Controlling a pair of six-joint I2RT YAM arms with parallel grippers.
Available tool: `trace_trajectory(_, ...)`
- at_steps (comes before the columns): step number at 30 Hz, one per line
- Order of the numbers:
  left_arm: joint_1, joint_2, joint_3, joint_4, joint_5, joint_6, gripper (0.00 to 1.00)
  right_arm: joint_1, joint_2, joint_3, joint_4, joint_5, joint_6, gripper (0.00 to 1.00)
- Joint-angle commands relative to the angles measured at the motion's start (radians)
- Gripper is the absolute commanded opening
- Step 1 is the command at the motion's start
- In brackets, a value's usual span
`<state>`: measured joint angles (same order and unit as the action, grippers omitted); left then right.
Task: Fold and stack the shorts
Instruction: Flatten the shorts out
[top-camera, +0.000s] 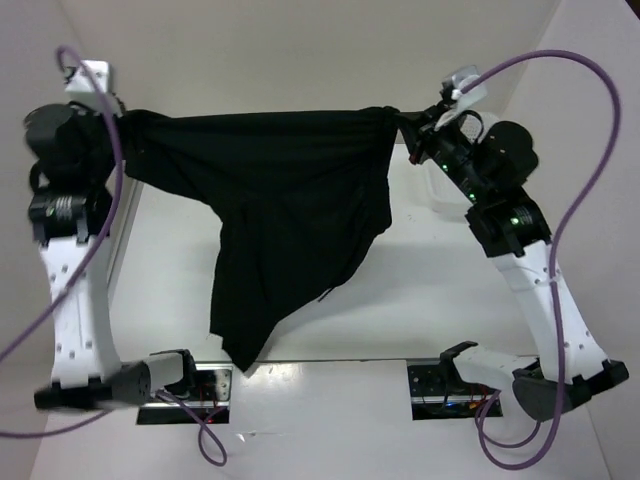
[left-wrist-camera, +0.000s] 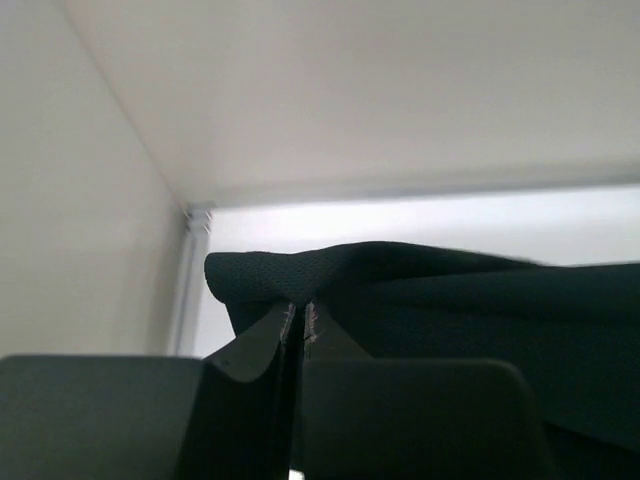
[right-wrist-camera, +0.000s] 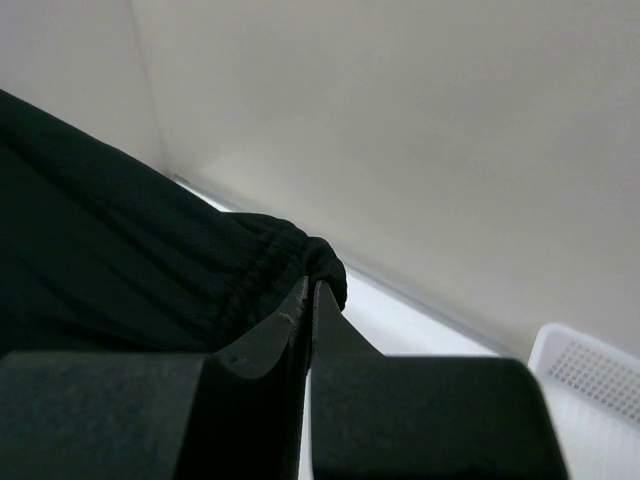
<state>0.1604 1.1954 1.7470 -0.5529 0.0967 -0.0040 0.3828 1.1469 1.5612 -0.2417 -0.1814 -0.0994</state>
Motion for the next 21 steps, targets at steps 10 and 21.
trace_trajectory(10,-0.051,0.820,0.327,-0.012,-0.066,0.004,0.43,-0.010,0.580,-0.022,0.240,0.233,0.139,1.00)
trace_trajectory(21,-0.220,0.442,-0.143,-0.184,0.026,0.004,0.71,-0.038,0.617,-0.005,0.018,0.189,0.118,1.00)
